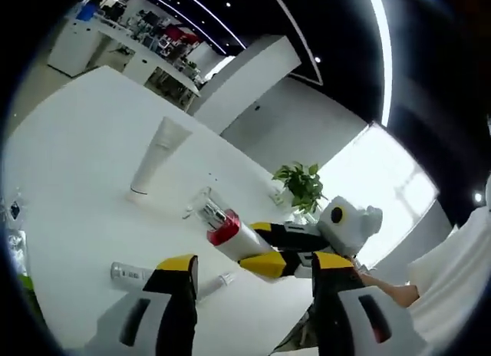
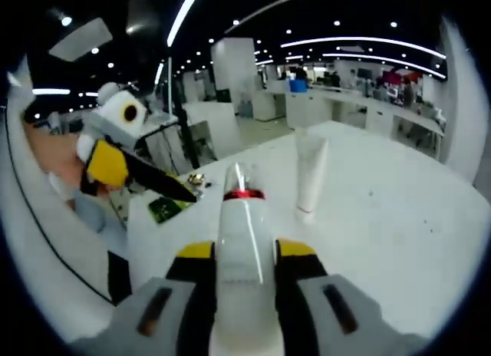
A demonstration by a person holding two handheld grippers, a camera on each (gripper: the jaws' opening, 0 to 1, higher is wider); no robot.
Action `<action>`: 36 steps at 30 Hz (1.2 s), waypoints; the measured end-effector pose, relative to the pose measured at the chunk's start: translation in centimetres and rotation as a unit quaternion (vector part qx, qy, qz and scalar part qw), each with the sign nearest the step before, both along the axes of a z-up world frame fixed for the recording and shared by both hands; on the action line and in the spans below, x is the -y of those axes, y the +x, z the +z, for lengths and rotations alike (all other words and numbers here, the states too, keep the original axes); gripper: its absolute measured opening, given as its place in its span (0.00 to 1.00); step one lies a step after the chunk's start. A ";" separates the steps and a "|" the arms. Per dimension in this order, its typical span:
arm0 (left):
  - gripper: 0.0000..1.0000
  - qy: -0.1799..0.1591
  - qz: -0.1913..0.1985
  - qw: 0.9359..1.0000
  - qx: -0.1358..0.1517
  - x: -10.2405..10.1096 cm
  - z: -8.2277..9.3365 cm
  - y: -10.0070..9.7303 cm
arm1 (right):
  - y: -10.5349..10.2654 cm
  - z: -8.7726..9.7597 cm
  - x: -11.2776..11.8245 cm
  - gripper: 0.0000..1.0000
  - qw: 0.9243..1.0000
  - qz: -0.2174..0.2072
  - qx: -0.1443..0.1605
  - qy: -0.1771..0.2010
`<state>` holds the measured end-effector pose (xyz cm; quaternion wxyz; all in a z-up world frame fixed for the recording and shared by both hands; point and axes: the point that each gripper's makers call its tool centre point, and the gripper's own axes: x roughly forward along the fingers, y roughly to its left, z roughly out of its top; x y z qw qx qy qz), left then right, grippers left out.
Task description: Arrange the skincare products in the storage area until every visible bottle or jar stands upright without overlapping.
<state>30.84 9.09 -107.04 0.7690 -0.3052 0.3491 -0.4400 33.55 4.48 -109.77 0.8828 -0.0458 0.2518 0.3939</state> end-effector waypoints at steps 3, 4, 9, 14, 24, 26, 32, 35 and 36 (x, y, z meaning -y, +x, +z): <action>0.60 -0.017 0.007 1.000 -0.011 0.1 0.2 0.1 | -0.4 1.4 -1.0 0.26 1.000 0.010 0.011 0.011; 0.61 -0.021 0.009 1.000 -0.014 0.1 0.2 0.2 | -0.5 1.7 -1.2 0.26 1.000 0.012 0.015 0.012; 0.63 -0.048 0.020 0.998 -0.024 0.3 0.8 0.6 | -1.0 3.9 -2.5 0.26 0.999 0.026 0.034 0.018; 0.63 -0.086 0.039 0.995 -0.033 0.7 2.0 1.4 | -1.6 5.3 -3.5 0.26 0.998 0.038 0.052 0.020; 0.42 -0.128 0.061 0.987 -0.070 0.6 1.9 1.9 | -2.5 5.5 -4.6 0.25 0.997 0.051 0.054 0.036; 0.34 -0.149 0.059 0.985 -0.070 0.8 2.5 1.9 | -2.8 4.7 -4.8 0.25 0.997 0.057 0.054 0.016; 0.32 -0.128 0.040 0.990 -0.055 1.3 2.8 1.6 | -3.1 4.3 -4.6 0.24 0.997 0.055 0.044 0.015; 0.31 -0.119 0.039 0.991 -0.046 1.3 2.9 1.6 | -3.1 4.4 -4.6 0.25 0.997 0.055 0.049 0.010; 0.30 -0.111 0.038 0.993 -0.034 1.3 3.0 1.6 | -3.0 4.3 -4.7 0.25 0.997 0.056 0.052 0.006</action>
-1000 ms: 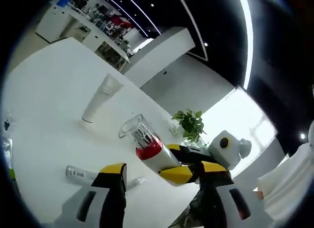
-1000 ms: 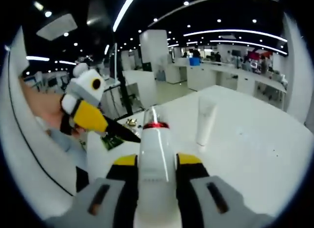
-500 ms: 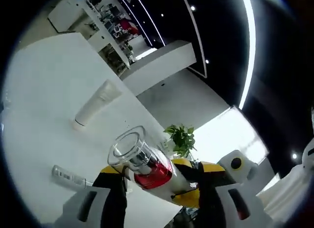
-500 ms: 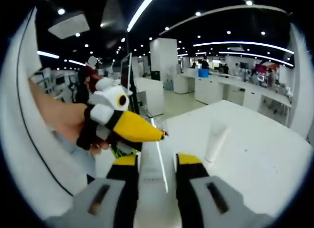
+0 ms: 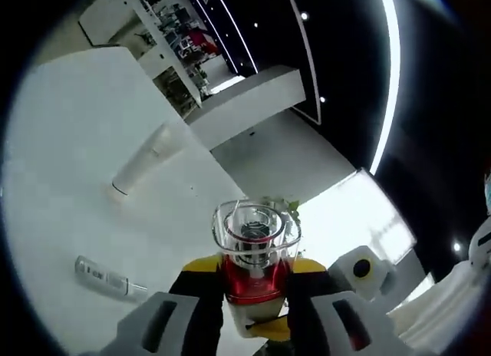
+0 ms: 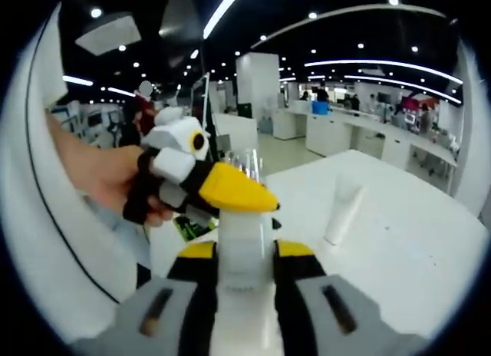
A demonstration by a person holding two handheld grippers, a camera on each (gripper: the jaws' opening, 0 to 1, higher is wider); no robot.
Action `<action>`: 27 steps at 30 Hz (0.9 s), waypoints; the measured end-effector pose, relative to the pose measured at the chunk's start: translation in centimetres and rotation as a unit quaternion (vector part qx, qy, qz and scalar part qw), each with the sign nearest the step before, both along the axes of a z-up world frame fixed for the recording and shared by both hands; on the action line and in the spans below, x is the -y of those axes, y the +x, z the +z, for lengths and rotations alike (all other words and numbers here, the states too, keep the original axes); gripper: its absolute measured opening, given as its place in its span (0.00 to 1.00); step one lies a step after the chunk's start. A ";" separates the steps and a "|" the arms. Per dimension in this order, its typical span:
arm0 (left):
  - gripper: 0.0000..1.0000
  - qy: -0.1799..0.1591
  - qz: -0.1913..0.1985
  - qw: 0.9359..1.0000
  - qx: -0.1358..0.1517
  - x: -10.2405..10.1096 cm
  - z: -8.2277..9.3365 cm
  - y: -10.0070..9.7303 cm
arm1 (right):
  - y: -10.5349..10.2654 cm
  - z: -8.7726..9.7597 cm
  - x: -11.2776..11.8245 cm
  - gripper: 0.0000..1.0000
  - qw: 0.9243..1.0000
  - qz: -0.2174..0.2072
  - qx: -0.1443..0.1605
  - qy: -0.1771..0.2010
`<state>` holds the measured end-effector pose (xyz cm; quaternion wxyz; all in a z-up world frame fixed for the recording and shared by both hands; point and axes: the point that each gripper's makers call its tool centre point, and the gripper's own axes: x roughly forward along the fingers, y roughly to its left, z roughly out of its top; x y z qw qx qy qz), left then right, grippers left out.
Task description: Arrange the skincare products in the storage area until every visible bottle or jar stands upright without overlapping.
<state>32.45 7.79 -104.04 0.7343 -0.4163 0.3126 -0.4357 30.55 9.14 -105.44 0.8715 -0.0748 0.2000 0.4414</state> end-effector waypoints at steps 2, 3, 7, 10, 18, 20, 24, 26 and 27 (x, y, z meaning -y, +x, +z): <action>0.30 0.012 -0.006 1.000 0.012 0.0 0.0 0.0 | 0.0 -0.1 0.0 0.25 1.000 0.000 0.001 -0.003; 0.30 0.031 -0.017 0.999 0.038 0.1 0.0 -0.1 | 0.0 -0.3 -0.1 0.25 1.000 0.000 0.002 -0.007; 0.29 0.053 -0.026 0.997 0.054 0.3 0.1 -0.1 | 0.1 -0.4 0.0 0.26 1.000 -0.002 -0.002 -0.008; 0.29 0.064 -0.030 0.995 0.067 0.3 0.0 -0.2 | 0.1 -0.6 0.0 0.26 1.000 0.000 -0.003 -0.002; 0.28 0.123 -0.073 0.983 0.116 0.6 -1.2 -1.5 | -1.0 -1.9 -0.3 0.28 0.999 0.016 -0.042 0.029; 0.28 0.140 -0.093 0.977 0.129 0.8 -1.6 -2.0 | -1.4 -2.4 -0.5 0.28 0.998 0.026 -0.057 0.032; 0.28 0.185 -0.125 0.962 0.155 1.0 -2.8 -3.1 | -1.9 -3.2 -0.4 0.34 0.997 0.033 -0.063 0.023; 0.28 0.199 -0.141 0.955 0.168 1.0 -3.2 -3.6 | -2.1 -3.4 -0.2 0.38 0.997 0.037 -0.068 0.023; 0.28 0.205 -0.151 0.950 0.179 1.0 -3.5 -4.0 | -2.3 -3.7 0.0 0.39 0.996 0.037 -0.074 0.023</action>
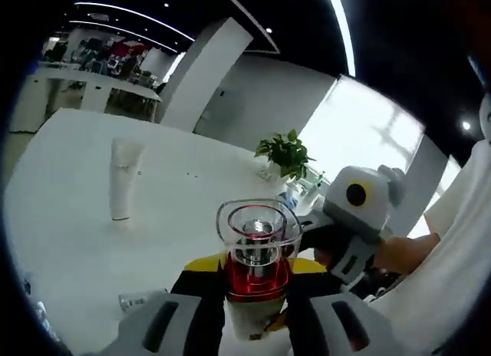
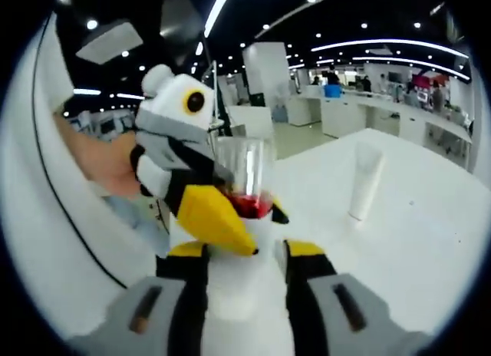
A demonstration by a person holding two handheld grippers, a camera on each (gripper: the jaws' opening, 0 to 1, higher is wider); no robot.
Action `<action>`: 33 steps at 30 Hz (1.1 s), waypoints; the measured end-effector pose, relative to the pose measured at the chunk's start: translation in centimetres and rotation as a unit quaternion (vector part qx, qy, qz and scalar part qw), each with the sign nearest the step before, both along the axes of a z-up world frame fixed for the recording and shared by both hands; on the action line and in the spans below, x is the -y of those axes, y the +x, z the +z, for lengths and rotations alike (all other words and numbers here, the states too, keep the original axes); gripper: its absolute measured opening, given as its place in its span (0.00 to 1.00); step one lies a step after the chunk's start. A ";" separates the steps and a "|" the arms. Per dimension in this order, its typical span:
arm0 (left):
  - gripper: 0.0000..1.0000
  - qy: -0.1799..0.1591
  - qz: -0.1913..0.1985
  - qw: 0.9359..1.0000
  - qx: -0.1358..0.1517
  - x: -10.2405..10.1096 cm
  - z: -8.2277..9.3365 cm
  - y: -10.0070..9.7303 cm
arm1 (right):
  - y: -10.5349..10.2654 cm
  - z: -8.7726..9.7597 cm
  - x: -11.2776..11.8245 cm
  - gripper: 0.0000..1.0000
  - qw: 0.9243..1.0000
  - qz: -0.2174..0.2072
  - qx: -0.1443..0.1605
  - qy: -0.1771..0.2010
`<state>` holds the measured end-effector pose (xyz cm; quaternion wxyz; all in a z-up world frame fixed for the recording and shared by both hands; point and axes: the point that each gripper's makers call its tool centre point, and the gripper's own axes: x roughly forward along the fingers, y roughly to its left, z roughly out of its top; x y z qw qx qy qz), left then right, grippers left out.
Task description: Arrange the skincare products in the storage area until every visible bottle or jar stands upright without overlapping.
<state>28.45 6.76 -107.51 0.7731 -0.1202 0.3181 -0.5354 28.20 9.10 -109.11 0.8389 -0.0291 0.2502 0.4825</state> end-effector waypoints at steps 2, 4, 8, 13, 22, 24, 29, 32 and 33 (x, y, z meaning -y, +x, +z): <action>0.28 0.010 -0.014 1.000 0.012 0.0 -0.3 -0.5 | -0.3 -0.5 0.3 0.43 1.000 0.001 -0.010 0.002; 0.28 0.021 -0.022 0.999 0.021 0.0 -0.8 -1.0 | -1.0 -1.7 1.1 0.46 0.999 -0.004 -0.041 -0.003; 0.28 0.038 -0.032 0.998 0.033 -0.2 -1.6 -1.2 | -1.6 -2.3 2.1 0.46 0.999 -0.008 -0.044 -0.010; 0.29 0.045 -0.054 0.996 0.056 -0.4 -2.8 -1.5 | -2.2 -2.8 3.2 0.48 0.997 -0.020 -0.080 0.005; 0.29 0.088 -0.139 0.976 0.140 0.8 -4.8 -2.2 | -2.6 -3.2 4.1 0.47 0.996 -0.034 -0.088 0.002; 0.29 0.098 -0.158 0.970 0.157 1.1 -5.1 -2.4 | -2.7 -3.5 4.2 0.46 0.995 -0.035 -0.090 -0.002; 0.29 0.109 -0.185 0.960 0.181 1.8 -6.0 -2.6 | -3.0 -3.8 4.2 0.46 0.995 -0.035 -0.095 -0.003; 0.29 0.110 -0.190 0.958 0.183 2.0 -6.6 -2.4 | -3.0 -3.8 4.4 0.46 0.995 -0.037 -0.096 -0.004; 0.29 0.108 -0.193 0.958 0.185 2.1 -6.6 -2.3 | -3.0 -3.9 4.5 0.46 0.995 -0.037 -0.097 -0.004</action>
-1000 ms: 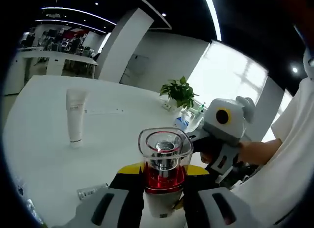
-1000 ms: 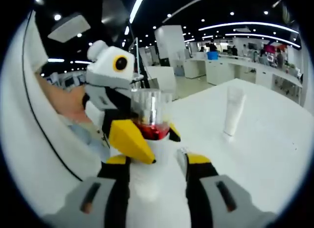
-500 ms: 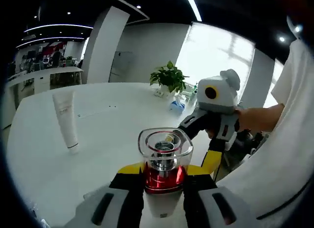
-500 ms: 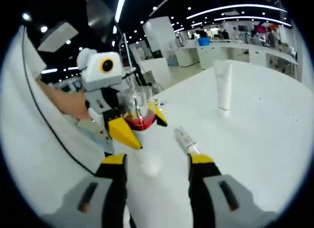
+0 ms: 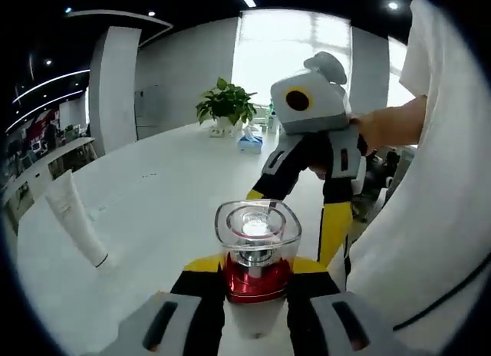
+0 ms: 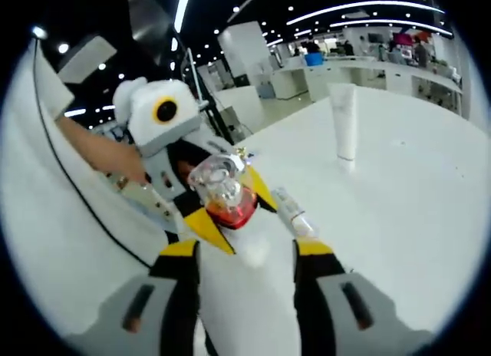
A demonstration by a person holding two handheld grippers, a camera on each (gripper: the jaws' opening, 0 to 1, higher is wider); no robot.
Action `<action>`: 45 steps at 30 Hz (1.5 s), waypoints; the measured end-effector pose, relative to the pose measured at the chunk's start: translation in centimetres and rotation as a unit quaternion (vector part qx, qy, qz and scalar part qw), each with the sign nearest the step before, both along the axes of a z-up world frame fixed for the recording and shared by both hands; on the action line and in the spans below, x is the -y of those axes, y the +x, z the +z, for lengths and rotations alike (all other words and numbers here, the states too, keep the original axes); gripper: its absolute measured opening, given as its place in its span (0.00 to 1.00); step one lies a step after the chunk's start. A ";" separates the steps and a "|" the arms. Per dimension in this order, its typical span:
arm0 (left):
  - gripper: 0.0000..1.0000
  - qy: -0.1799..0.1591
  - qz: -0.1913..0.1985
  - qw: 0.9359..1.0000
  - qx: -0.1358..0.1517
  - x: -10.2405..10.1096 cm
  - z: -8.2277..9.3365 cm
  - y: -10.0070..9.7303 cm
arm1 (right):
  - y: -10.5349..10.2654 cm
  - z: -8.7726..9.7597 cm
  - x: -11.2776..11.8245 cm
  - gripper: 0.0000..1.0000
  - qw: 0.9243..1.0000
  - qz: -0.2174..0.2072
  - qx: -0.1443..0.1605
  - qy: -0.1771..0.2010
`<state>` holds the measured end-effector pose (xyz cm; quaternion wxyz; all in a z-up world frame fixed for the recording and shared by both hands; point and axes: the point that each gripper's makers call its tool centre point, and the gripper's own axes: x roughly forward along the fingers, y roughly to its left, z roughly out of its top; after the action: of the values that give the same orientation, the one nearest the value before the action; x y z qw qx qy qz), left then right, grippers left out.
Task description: Arrange the skincare products in the storage area until every visible bottle or jar stands upright without overlapping.
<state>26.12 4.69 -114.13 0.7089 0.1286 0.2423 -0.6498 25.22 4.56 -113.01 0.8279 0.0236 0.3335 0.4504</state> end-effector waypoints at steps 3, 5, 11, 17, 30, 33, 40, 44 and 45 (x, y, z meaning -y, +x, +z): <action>0.29 -0.001 -0.011 1.000 0.025 0.2 -0.3 0.2 | 0.1 -0.1 0.5 0.46 1.000 -0.004 -0.001 -0.001; 0.29 0.003 -0.017 0.999 0.031 0.3 -0.6 0.3 | 0.2 0.0 0.7 0.46 1.000 -0.006 -0.003 -0.001; 0.29 0.009 -0.027 0.999 0.032 0.3 -1.4 0.4 | 0.4 -0.1 1.2 0.46 1.000 -0.012 -0.005 -0.001; 0.29 0.005 -0.032 0.999 0.028 0.1 -2.1 0.4 | 0.5 -0.1 1.1 0.46 1.000 -0.009 -0.008 -0.001; 0.30 -0.016 -0.036 0.999 0.035 -0.6 -2.0 0.4 | 0.7 -0.2 0.9 0.45 1.000 -0.001 -0.007 0.001; 0.30 -0.017 -0.039 0.998 0.035 -0.8 -2.1 0.5 | 0.7 -0.2 0.7 0.45 1.000 0.003 -0.007 0.001; 0.31 -0.025 -0.040 0.998 0.033 -1.2 -2.1 0.6 | 0.6 -0.2 0.3 0.46 1.000 0.008 -0.006 0.003; 0.31 -0.027 -0.042 0.998 0.027 -1.3 -2.1 0.6 | 0.6 -0.3 0.5 0.46 1.000 0.005 0.000 0.000; 0.31 -0.027 -0.043 0.998 0.027 -1.2 -2.1 0.6 | 0.6 -0.3 0.5 0.46 1.000 0.003 -0.001 0.001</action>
<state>26.73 5.93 -116.21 0.6898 0.1372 0.1998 -0.6822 25.78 4.04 -113.28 0.8262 0.0241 0.3339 0.4531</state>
